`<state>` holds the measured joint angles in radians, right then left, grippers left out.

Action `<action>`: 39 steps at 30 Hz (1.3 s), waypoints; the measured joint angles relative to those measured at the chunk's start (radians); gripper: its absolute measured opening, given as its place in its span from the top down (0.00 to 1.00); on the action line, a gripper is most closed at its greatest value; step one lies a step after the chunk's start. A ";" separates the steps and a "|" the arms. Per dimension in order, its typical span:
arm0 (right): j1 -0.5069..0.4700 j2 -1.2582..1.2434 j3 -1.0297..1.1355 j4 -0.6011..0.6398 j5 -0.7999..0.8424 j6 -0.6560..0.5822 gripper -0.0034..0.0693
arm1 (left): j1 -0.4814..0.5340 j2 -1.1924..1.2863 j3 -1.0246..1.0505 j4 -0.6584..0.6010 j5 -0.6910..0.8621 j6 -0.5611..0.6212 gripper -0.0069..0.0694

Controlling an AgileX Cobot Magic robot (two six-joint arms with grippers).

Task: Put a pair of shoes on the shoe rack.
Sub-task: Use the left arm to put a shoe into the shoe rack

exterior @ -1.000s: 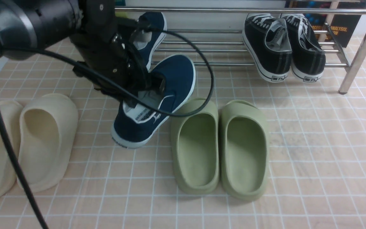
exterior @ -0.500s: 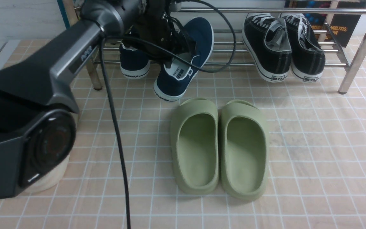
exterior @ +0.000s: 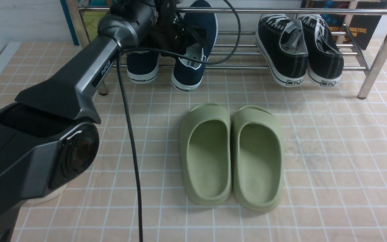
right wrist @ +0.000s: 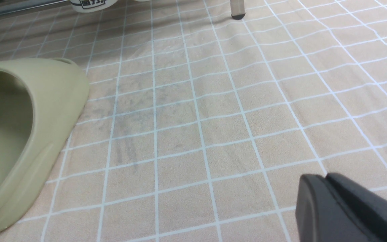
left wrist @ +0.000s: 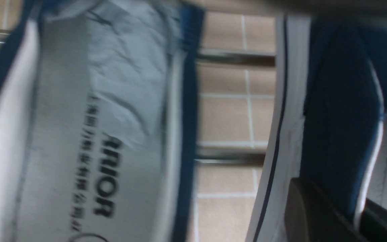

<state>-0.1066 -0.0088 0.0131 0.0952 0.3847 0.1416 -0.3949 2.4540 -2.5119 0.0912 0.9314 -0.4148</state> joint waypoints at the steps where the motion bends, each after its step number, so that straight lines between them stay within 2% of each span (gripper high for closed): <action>1: 0.000 0.000 0.000 0.000 0.000 0.000 0.90 | 0.001 0.001 0.000 -0.002 0.001 -0.001 0.86; 5: 0.000 0.000 0.000 0.000 0.000 0.000 0.90 | 0.023 0.010 0.000 -0.052 -0.009 0.024 0.84; 8: 0.000 0.000 0.000 0.000 0.000 0.000 0.90 | 0.031 0.010 -0.004 -0.091 -0.040 0.066 0.77; 9: 0.000 0.000 0.000 0.000 0.000 0.000 0.90 | 0.034 0.010 -0.006 -0.121 -0.052 0.091 0.68; 10: 0.000 0.000 0.000 0.000 0.000 0.000 0.90 | 0.035 0.010 -0.007 -0.123 -0.052 0.095 0.67; 15: 0.000 0.000 0.000 0.000 0.000 0.000 0.90 | 0.041 0.010 -0.006 -0.144 -0.037 0.113 0.42; 19: 0.000 0.000 0.000 0.000 0.000 0.000 0.90 | 0.051 -0.011 -0.010 -0.149 0.074 0.157 0.35; 22: 0.000 0.000 0.000 0.000 0.000 0.000 0.90 | 0.053 -0.063 -0.016 -0.134 0.145 0.235 0.37; 27: 0.000 0.000 0.000 0.000 0.000 0.000 0.90 | 0.053 -0.133 -0.025 -0.043 0.151 0.244 0.46; 32: 0.000 0.000 0.000 0.000 0.000 0.000 0.90 | 0.053 -0.138 -0.025 0.083 0.166 0.215 0.63; 36: 0.000 0.000 0.000 0.000 0.000 0.000 0.90 | 0.054 -0.128 -0.024 0.128 0.208 0.247 0.79; 39: 0.000 0.000 0.000 0.000 0.000 0.000 0.90 | 0.054 -0.118 -0.024 0.149 0.214 0.253 0.87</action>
<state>-0.1066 -0.0088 0.0131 0.0952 0.3847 0.1416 -0.3414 2.3360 -2.5356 0.2401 1.1454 -0.1618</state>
